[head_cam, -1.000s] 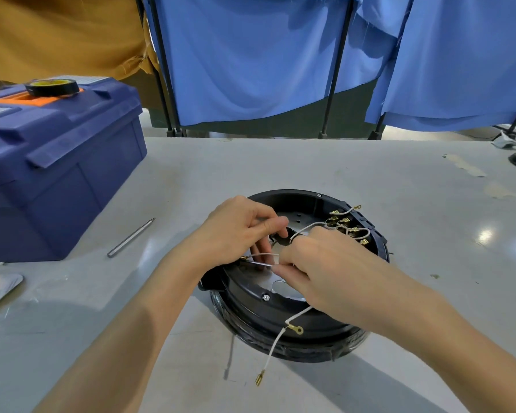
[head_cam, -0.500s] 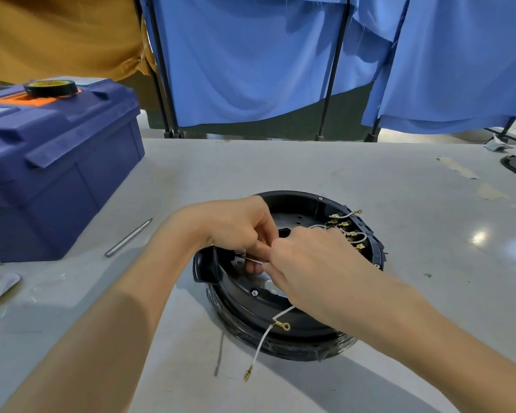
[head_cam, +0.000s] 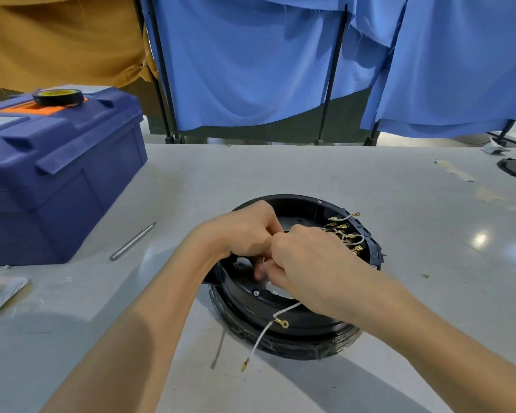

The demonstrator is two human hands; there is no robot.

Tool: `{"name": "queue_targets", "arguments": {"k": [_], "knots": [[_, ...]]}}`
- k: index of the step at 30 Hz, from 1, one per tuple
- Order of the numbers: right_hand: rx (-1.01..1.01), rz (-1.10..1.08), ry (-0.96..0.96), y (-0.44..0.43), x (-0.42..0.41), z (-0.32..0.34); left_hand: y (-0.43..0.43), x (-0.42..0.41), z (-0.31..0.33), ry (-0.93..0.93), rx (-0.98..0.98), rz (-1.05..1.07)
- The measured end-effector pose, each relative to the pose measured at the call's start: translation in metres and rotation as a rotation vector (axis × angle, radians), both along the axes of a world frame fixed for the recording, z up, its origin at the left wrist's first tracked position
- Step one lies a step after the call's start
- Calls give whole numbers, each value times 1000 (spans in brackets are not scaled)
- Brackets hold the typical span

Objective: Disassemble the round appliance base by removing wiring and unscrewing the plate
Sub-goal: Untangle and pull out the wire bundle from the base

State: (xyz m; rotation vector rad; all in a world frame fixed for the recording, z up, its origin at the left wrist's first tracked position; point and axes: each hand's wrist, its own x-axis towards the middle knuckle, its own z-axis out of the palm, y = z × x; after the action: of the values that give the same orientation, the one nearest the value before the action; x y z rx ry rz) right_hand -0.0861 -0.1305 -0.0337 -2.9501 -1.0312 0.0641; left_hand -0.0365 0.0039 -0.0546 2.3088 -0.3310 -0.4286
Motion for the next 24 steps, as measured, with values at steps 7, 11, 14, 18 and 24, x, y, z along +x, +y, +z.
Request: {"name": "queue_targets", "arguments": {"k": [7,11,14,18,24], "knots": [[56,26,-31,-2,3,-3,0,1,0,-11,-51,10],[119,-1,75,-22,15,2,3,-1,-1,26,-186,-39],[261,23,364,-44,24,8,6,3,-1,-24,-222,-28],[583,-35,517,-63,34,18,17,1,0,-35,-477,32],[1318,-154,328,-61,61,19,26,-5,1,-144,-663,70]]}}
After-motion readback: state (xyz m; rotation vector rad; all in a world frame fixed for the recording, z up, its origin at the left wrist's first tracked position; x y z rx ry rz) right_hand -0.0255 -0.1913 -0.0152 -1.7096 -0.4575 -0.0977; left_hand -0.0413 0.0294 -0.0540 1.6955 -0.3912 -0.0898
